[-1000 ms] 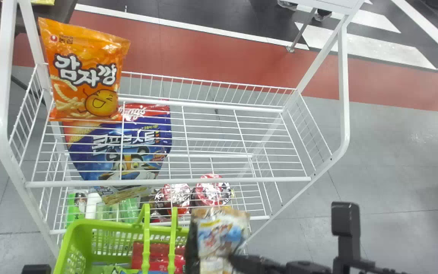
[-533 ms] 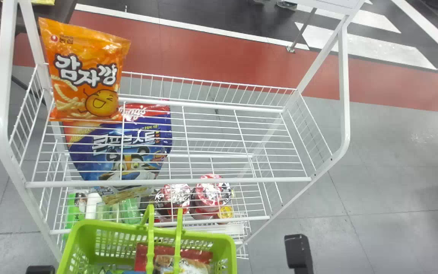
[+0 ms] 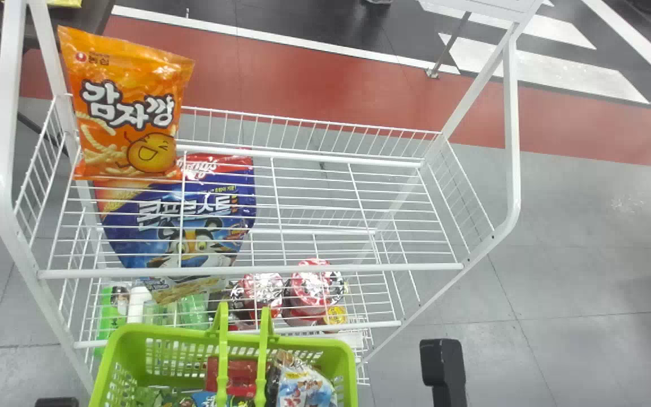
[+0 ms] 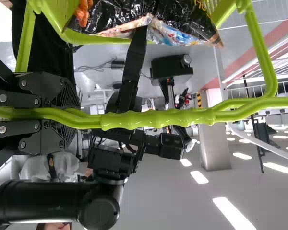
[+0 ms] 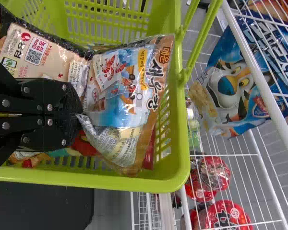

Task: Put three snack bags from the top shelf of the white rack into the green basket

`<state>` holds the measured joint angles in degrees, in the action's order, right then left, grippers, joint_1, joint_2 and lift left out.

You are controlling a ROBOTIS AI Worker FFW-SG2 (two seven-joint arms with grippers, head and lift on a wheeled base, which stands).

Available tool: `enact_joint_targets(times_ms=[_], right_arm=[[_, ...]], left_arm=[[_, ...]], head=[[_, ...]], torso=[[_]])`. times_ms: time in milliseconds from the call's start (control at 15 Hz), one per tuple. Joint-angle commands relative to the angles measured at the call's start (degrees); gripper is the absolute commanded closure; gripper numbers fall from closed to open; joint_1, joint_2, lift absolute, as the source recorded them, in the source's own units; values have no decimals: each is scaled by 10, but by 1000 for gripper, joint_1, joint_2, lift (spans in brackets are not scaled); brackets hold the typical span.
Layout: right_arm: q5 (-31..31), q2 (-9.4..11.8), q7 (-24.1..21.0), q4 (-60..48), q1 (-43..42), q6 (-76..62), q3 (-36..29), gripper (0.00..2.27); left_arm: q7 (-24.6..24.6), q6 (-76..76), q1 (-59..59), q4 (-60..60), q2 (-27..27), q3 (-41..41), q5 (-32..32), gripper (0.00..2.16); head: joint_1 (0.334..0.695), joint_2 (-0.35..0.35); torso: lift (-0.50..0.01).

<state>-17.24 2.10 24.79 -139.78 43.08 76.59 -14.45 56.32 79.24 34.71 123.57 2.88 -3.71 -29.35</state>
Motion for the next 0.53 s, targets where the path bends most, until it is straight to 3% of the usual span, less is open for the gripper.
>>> enact_joint_targets(times_ms=[0, 200, 467], right_arm=[[-3, 2, 0, -23, 11, -2, -2, -1], [-17, 0, 8, -36, 15, -19, -10, 53], [-32, -4, 48, -32, 36, -167, -17, 63]], left_arm=[[-1, 0, 1, 1, -1, -2, 1, 2145], [-2, 0, 1, 1, 0, 0, 1, 2145], [-2, 0, 1, 5, 1, 1, 1, 2145]], head=[[695, -350], [695, -350], [695, -350]], torso=[[0], [0], [0]])
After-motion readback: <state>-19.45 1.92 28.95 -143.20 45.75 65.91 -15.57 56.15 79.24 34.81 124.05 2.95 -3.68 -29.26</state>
